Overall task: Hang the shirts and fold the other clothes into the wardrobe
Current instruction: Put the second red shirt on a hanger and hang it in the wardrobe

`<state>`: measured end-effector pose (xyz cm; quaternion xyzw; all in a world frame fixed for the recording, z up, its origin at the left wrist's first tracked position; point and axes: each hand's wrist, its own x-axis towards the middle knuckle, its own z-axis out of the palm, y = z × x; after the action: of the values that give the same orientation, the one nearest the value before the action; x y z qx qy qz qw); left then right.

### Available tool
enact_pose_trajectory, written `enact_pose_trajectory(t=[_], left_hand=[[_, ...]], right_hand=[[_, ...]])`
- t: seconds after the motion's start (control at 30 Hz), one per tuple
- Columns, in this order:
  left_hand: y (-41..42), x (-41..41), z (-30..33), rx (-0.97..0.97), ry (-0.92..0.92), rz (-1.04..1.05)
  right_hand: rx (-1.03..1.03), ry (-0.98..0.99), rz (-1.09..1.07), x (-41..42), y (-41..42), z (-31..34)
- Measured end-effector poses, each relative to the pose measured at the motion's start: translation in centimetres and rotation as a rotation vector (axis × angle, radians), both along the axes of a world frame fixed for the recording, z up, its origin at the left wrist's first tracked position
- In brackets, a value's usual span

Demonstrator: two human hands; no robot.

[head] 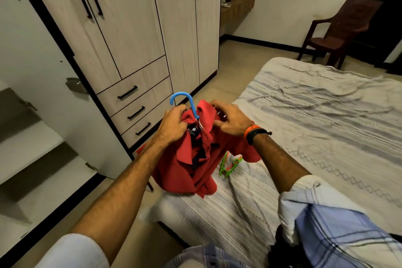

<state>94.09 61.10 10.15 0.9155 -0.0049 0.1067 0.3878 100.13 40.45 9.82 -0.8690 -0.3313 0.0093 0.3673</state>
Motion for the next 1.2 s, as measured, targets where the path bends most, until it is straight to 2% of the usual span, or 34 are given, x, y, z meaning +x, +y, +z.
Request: enact_pose_trajectory(t=[0.1,0.13,0.27,0.37,0.47,0.6,0.77,0.9,0.93,1.03,1.07,1.17,1.2], left_hand=[[1.5,0.5,-0.1,-0.091,0.074,-0.09],[1.7,0.4,0.1,-0.118,0.084,-0.049],[4.1,1.0,-0.1,-0.293,0.13,0.347],[4.4,1.2,-0.4,-0.436,0.235,0.193],[3.0,1.1,-0.2,-0.304,0.239,0.024],[1.3,0.9,-0.3,-0.09,0.075,0.167],[2.8,0.6,-1.0,-0.101,0.136,0.001],[2.4,0.6,-0.9,-0.027,0.074,0.014],[1.9,0.6,-0.5,-0.076,0.037,0.048],[0.2,1.4,0.9,-0.423,-0.055,0.24],[0.0,1.7,1.2,-0.403,-0.041,0.302],[0.3,1.4,0.8,0.037,0.096,0.443],[0.4,1.0,0.7,0.074,0.079,0.456]], right_hand=[[0.159,-0.01,-0.101,-0.3,-0.7,-1.0],[0.205,0.0,-0.138,-0.4,-1.0,-1.4],[0.362,0.036,-0.299,0.0,-2.9,-2.5],[0.409,0.071,-0.304,-0.1,-3.6,-2.5],[0.414,0.08,-0.28,-0.6,-3.3,-2.1],[0.447,0.117,-0.3,-0.8,-3.5,-2.5],[0.484,0.156,-0.315,-1.0,-4.6,-2.7],[0.456,0.136,-0.307,-1.1,-4.9,-3.0],[0.44,0.13,-0.302,-1.1,-4.8,-3.0],[0.439,0.138,-0.284,-1.2,-4.5,-3.0],[0.457,0.148,-0.281,-1.3,-4.5,-2.9],[0.515,0.187,-0.306,-1.4,-5.0,-3.0],[0.526,0.199,-0.321,-1.5,-5.1,-3.1]])
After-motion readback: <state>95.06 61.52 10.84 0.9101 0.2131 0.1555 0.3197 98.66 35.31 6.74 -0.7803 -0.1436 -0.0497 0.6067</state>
